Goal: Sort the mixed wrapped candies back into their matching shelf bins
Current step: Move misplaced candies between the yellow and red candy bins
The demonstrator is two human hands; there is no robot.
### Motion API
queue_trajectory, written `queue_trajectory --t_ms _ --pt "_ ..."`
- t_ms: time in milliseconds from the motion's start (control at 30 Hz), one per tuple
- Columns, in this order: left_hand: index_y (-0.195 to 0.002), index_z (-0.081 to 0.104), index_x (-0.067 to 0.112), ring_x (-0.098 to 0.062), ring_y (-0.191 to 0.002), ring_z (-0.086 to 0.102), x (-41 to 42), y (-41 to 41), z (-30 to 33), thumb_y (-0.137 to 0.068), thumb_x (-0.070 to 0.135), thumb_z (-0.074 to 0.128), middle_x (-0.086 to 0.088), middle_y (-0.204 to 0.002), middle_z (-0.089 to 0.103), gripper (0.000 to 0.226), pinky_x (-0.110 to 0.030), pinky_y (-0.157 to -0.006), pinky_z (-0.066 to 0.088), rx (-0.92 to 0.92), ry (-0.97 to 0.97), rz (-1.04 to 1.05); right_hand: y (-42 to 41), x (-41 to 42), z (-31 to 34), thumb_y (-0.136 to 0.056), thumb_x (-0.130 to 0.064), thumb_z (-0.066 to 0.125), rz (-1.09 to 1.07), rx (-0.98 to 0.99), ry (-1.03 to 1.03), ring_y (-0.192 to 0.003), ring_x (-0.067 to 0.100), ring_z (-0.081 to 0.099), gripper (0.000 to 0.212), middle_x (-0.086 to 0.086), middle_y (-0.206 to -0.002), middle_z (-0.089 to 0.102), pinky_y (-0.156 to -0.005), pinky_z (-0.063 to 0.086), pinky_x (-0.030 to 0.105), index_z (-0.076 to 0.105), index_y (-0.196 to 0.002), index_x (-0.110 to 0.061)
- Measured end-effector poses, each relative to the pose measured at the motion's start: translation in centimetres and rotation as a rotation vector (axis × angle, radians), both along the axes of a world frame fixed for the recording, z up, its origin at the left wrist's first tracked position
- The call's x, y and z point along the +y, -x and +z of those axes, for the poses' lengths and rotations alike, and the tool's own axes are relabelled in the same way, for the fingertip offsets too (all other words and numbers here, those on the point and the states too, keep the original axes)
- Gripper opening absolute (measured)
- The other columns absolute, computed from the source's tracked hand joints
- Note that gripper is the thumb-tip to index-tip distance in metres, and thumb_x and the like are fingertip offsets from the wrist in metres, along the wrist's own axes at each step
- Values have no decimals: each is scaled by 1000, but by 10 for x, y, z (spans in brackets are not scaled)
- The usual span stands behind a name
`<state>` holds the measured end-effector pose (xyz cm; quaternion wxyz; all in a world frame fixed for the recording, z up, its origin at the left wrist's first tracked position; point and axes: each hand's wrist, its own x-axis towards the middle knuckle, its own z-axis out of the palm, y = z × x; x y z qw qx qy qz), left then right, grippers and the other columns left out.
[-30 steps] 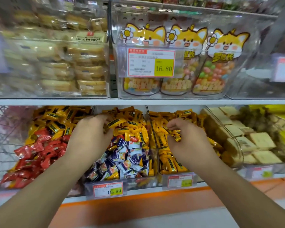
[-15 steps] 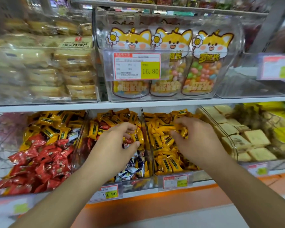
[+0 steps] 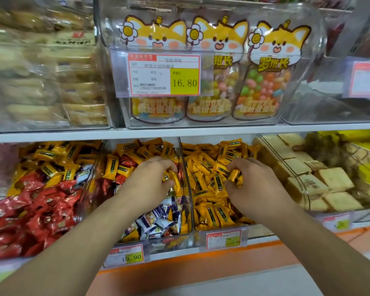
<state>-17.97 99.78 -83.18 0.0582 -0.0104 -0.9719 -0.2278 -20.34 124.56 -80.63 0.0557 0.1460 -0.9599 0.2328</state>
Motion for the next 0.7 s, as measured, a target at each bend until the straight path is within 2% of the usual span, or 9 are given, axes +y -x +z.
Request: queue_trajectory --t_ms 100,233,300,400,467,533,567,633,700 --pt "-113 70 32 -13 -114 56 0 -4 1 -94 27 73 8 -127 61 20 -25 -91 43 74 -71 55 0 -1 2 -95 -28 67 1 3 11 -81 7 58 29 -3 -123 56 -70 51 26 62 -124 -24" --pt "-103 76 34 -6 -97 55 0 -11 9 -90 26 79 14 -113 65 15 -19 -82 41 135 -190 133 0 -3 1 -96 -27 67 13 9 14 -65 2 53 26 -8 -114 51 -57 38 14 63 -121 -24" --pt "-98 78 37 -4 -87 56 -2 -14 14 -89 28 80 16 -102 65 13 -19 -77 44 172 -265 203 -2 -5 1 -96 -25 67 30 18 11 -74 7 53 26 -8 -115 52 -61 36 13 64 -122 -23" --pt "-94 79 40 8 -75 58 -7 -20 23 -87 31 81 27 -82 62 12 -3 -61 40 215 -404 291 -5 -10 4 -96 -26 66 65 37 33 -95 13 58 28 -5 -126 58 -74 43 18 65 -124 -23" --pt "-91 79 42 10 -80 63 -12 -25 27 -86 32 83 24 -81 69 12 -3 -70 45 247 -524 304 -8 -16 6 -98 -29 66 105 59 51 -109 12 57 31 -6 -129 60 -87 44 20 64 -128 -24" --pt "-91 80 42 5 -91 68 -15 -32 31 -84 31 84 23 -91 75 14 -21 -85 56 264 -654 283 -14 -24 9 -99 -33 65 165 66 74 -117 7 54 37 -10 -133 59 -94 39 18 59 -135 -26" --pt "-92 80 41 4 -94 69 -14 -37 34 -84 29 84 23 -94 76 15 -25 -86 57 261 -705 263 -17 -30 11 -99 -36 65 201 61 98 -123 4 52 41 -13 -136 58 -97 37 17 57 -138 -28" --pt "-93 81 36 0 -93 70 -9 -48 37 -84 23 84 20 -93 76 15 -21 -79 58 245 -776 202 -22 -41 14 -98 -41 65 278 14 171 -130 -2 47 47 -20 -138 56 -105 37 18 52 -143 -33" --pt "-94 81 33 -5 -89 72 -1 -57 38 -84 20 83 12 -90 78 17 -15 -72 56 213 -822 141 -25 -50 14 -99 -42 64 340 -51 234 -125 -6 50 42 -23 -131 60 -107 44 24 55 -139 -38"
